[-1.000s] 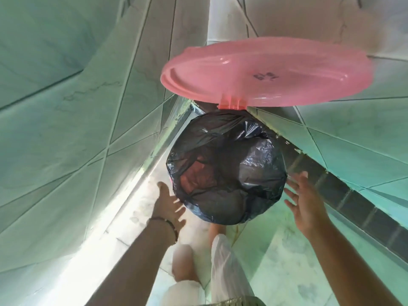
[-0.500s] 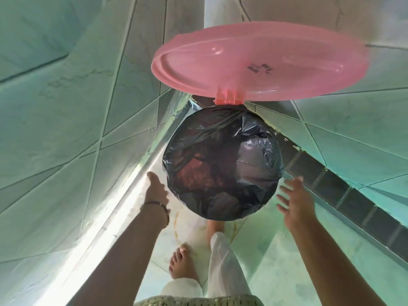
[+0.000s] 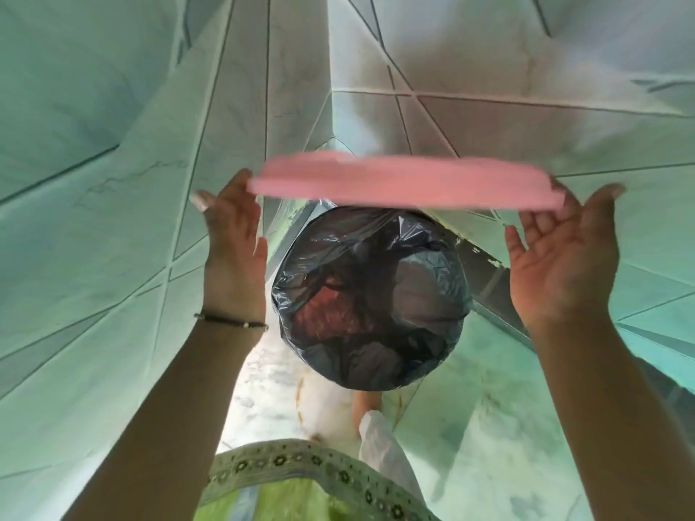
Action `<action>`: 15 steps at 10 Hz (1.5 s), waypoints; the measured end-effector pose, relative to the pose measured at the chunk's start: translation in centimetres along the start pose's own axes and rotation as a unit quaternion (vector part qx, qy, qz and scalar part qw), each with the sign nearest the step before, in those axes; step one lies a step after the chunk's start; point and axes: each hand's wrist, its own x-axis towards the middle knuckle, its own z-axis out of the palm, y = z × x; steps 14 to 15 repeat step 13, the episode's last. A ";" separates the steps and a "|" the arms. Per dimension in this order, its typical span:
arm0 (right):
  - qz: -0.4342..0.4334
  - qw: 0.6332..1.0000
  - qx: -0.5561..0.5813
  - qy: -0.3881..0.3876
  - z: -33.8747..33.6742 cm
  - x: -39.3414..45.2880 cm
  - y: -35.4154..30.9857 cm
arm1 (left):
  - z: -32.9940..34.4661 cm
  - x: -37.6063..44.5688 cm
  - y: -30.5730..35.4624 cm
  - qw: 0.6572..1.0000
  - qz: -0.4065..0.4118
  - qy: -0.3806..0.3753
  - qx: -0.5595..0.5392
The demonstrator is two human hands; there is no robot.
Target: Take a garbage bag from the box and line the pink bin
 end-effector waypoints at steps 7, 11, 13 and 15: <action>0.060 0.905 -0.422 -0.004 -6.3 -4.0 13.7 | -6.3 -1.9 -14.0 0.895 -0.046 -0.061 0.440; 0.168 0.933 -0.304 0.095 -6.1 -6.7 14.9 | -5.6 -0.5 -13.3 0.942 -0.090 0.012 0.324; 0.092 0.931 -0.332 0.116 -5.8 -11.1 9.8 | -4.9 -6.4 -8.4 0.946 -0.050 0.024 0.318; 0.092 0.931 -0.332 0.116 -5.8 -11.1 9.8 | -4.9 -6.4 -8.4 0.946 -0.050 0.024 0.318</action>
